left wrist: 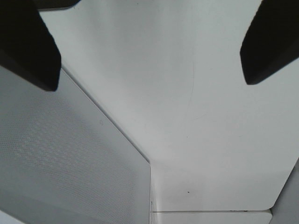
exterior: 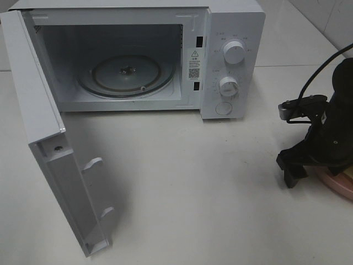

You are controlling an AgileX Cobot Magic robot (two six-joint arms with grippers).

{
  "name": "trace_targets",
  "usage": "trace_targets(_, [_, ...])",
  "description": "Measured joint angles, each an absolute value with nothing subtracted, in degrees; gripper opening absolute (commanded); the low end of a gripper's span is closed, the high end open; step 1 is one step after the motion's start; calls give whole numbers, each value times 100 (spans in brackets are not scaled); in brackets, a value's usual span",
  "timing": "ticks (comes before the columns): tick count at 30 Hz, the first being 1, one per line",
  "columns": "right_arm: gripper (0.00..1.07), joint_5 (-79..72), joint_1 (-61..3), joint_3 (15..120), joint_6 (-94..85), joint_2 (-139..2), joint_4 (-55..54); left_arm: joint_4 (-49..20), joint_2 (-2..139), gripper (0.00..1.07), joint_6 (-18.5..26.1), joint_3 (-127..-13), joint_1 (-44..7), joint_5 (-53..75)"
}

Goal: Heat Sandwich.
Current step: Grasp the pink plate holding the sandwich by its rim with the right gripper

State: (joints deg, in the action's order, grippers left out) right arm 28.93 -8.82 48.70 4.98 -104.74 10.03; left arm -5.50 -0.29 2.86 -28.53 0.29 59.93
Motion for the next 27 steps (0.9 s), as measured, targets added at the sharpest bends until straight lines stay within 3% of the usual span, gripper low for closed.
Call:
trace_targets(2, [78,2893,-882,4870,498,-10474,1094,-550,-29,106,286,-2853,29,5993])
trace_targets(4, [61,2893,-882,4870,510,-10474,1209,-550,-29,106,286,-2853,29,5993])
trace_targets(5, [61,2893,-882,4870,510,-10474,1209,-550,-29,106,286,-2853,29,5993])
trace_targets(6, [55,2893,-882,4870,596,-10474,1324,-550,-29,106,286,-2853,29,5993])
trace_targets(7, [41,2893,-882,4870,659,-10474,1392,-550,-29,106,286,-2853,29,5993])
trace_targets(9, [24,2893,-882,4870,802,-10474,1530,-550,-29,106,286,-2853,29,5993])
trace_targets(10, [24,2893,-882,4870,802,-10474,1530,-550,-29,106,286,-2853,29,5993])
trace_targets(11, [5,2893,-882,4870,974,-10474,1684,-550,-29,106,286,-2853,29,5993])
trace_targets(12, [0,2893,-882,4870,1060,-10474,1753,-550,-29,106,286,-2853,29,5993])
trace_targets(27, [0,2871,-882,4870,1215,-10474,2051,-550,-29,106,286,-2853,29,5993])
